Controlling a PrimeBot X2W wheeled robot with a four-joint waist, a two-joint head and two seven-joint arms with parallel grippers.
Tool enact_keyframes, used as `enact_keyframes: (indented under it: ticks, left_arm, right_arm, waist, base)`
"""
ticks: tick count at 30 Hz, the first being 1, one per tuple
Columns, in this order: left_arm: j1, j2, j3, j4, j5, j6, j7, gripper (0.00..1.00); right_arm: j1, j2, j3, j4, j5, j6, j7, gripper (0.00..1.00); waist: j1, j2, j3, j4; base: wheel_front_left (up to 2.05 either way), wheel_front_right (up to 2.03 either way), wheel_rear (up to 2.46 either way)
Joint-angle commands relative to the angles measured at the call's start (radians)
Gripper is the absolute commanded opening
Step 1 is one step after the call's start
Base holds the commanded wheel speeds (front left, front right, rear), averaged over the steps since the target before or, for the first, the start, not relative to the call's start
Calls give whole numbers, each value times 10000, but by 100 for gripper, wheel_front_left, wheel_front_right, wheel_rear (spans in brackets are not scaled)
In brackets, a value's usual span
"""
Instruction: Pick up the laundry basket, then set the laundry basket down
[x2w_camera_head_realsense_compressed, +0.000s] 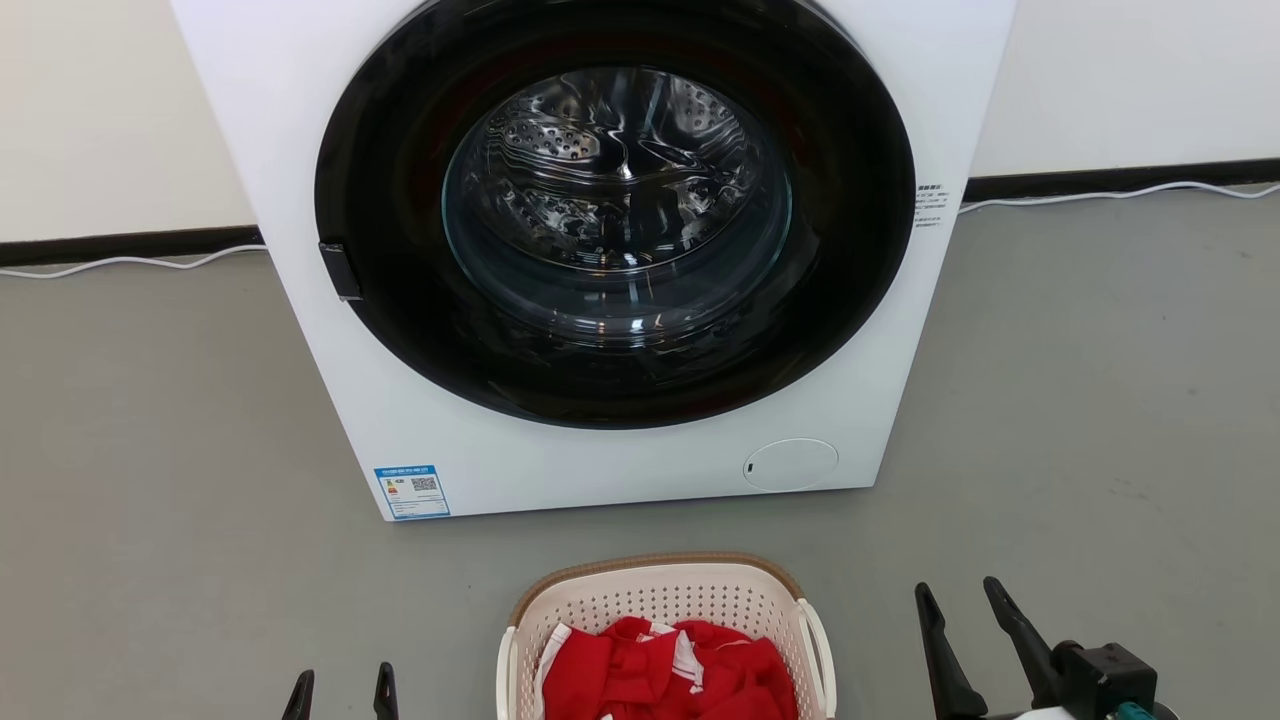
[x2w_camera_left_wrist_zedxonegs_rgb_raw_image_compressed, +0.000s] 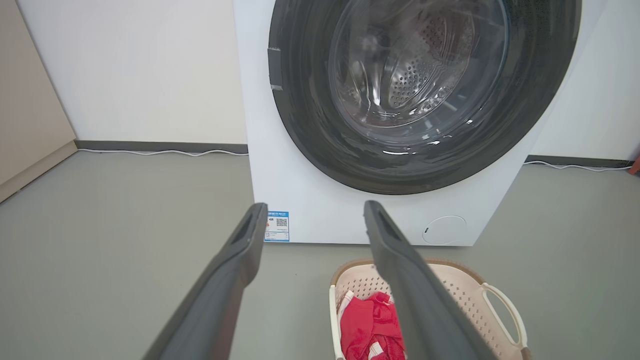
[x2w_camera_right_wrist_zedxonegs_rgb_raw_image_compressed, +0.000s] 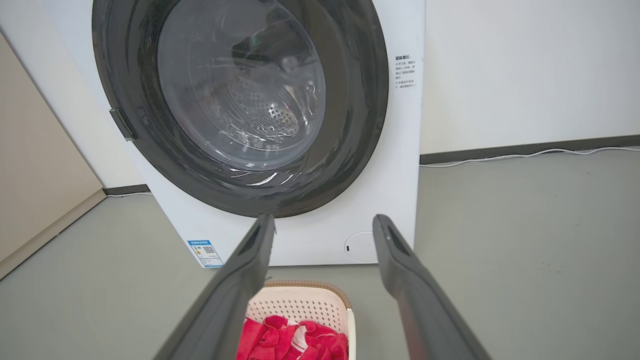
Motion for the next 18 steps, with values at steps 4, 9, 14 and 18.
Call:
enact_keyframes:
  ticks: [4,9,14,18]
  left_arm:
    - [-246,30,267,-215,-165,52,-57,100]
    - [-241,30,207,-216,-220,60,-57,100]
    - [-257,30,210,-191,-245,28,-57,100]
    - [-270,30,210,-204,-317,-100,-57,100]
  right_arm:
    - [-154,-40,140,-214,-63,-11,-137,100]
    - [-176,-25,80,-205,-62,-11,-137,100]
    - [-173,-15,93,-184,-59,-11,-137,100]
    - [-140,-10,24,-186,-40,-11,-137,100]
  waist:
    - [0,-1,2,-1]
    - [0,-1,14,-10]
    - [0,-1,11,3]
    - [0,-1,-15,32]
  base:
    - [0,0,0]
    - [0,0,0]
    - [0,0,0]
    - [0,0,0]
